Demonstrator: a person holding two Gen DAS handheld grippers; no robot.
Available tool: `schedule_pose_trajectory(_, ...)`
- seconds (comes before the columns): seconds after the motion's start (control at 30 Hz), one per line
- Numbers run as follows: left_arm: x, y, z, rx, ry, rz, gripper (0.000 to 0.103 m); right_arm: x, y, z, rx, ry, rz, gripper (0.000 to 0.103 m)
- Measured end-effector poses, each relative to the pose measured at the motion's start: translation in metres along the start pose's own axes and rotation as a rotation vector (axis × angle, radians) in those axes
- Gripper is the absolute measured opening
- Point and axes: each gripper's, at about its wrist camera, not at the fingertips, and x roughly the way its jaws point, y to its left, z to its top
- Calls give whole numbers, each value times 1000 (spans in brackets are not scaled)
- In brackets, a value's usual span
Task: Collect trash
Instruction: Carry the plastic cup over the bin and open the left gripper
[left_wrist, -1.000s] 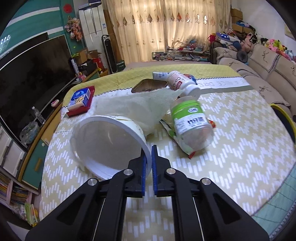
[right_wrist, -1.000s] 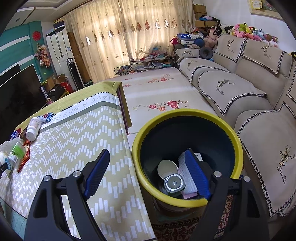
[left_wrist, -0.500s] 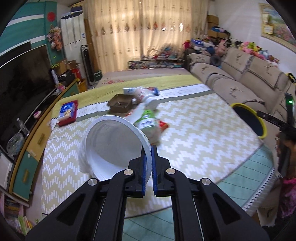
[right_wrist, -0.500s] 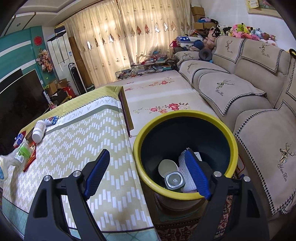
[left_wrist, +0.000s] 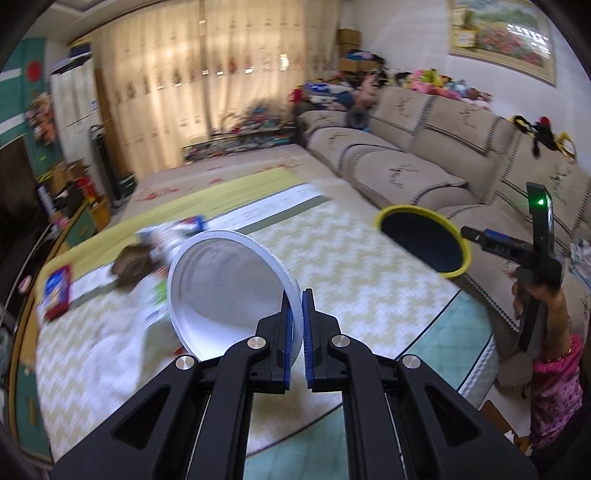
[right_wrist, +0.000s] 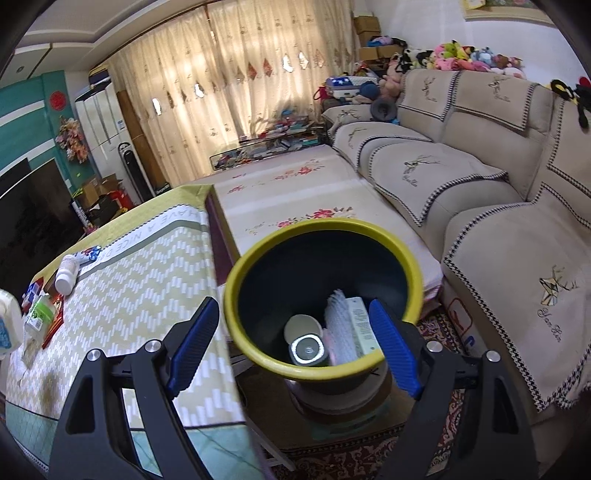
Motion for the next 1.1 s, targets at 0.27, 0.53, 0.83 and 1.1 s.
schedule_pose_trajectory(0.27,73,-67,59,119,39,-146,6,-6,-38,-4,54,-13,-62,79)
schedule_pose_trajectory(0.53,149,-145,105,232,70,-227,6,-8,-70,-12,114,-1,-92,82)
schedule_pose_trajectory(0.83,246,-219,126,294,187,-282,6,-1,-93,-25,165,34,-108,82)
schedule_pose_trajectory(1.1,283,-237,121,256,230,-256,51,4,-101,-29,184,53,-114,82)
